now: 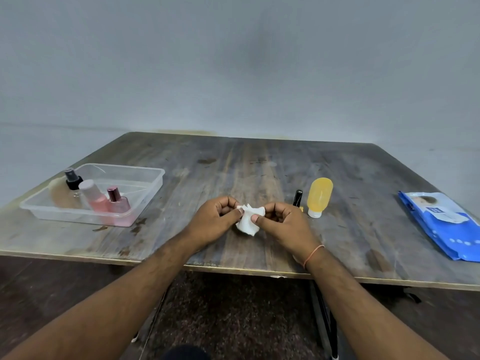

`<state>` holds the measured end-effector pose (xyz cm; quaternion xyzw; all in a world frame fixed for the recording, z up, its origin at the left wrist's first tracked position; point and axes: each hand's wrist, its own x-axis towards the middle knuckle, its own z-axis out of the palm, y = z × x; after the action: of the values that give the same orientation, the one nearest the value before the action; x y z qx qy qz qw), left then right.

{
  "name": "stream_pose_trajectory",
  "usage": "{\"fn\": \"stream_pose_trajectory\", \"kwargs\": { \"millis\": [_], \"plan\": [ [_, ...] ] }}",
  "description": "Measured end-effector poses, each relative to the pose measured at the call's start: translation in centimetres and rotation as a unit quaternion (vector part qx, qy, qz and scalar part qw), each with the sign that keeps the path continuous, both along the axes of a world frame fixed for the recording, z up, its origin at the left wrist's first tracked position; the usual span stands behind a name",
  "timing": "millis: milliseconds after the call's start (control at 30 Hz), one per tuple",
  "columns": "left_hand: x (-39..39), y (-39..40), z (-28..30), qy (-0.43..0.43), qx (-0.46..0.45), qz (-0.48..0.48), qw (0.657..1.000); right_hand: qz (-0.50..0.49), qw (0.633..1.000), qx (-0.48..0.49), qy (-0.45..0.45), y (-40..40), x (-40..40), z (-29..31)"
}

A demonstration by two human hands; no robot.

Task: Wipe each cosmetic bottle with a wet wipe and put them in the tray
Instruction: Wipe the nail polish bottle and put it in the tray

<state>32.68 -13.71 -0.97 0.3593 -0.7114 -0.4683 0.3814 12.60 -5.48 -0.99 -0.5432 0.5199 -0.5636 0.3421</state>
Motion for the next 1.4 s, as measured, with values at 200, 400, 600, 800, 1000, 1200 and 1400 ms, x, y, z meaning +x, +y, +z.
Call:
{"fn": "stream_pose_trajectory", "kwargs": {
  "millis": [200, 400, 600, 800, 1000, 1200, 1400],
  "plan": [
    [0.0, 0.2, 0.2, -0.035, -0.017, -0.019, 0.999, 0.024, 0.996, 0.024, -0.080, 1.1, -1.1, 0.6],
    [-0.7, -0.2, -0.2, -0.089, -0.096, -0.020, 0.991, 0.026, 0.995, 0.020, -0.091, 4.4, -5.2, 0.2],
    [-4.5, -0.5, -0.4, -0.131, -0.139, -0.050, 0.980, -0.029, 0.979, -0.025, -0.199, 5.7, -6.1, 0.6],
    [-10.1, -1.1, -0.4, -0.207, -0.151, -0.024, 0.966, -0.097, 0.976, -0.015, -0.195, 5.1, -6.2, 0.5],
    [-11.6, -1.4, -0.2, -0.231, -0.174, -0.016, 0.957, -0.105, 0.980, -0.010, -0.169, 4.9, -6.3, 0.3],
    [-10.9, -1.4, -0.2, -0.157, -0.144, -0.013, 0.977, -0.114, 0.981, -0.007, -0.156, 5.0, -5.8, 0.6],
    [-4.7, -1.6, 0.2, -0.058, -0.117, -0.021, 0.991, -0.097, 0.993, -0.002, -0.062, 4.8, -5.7, 0.2]
  ]
}}
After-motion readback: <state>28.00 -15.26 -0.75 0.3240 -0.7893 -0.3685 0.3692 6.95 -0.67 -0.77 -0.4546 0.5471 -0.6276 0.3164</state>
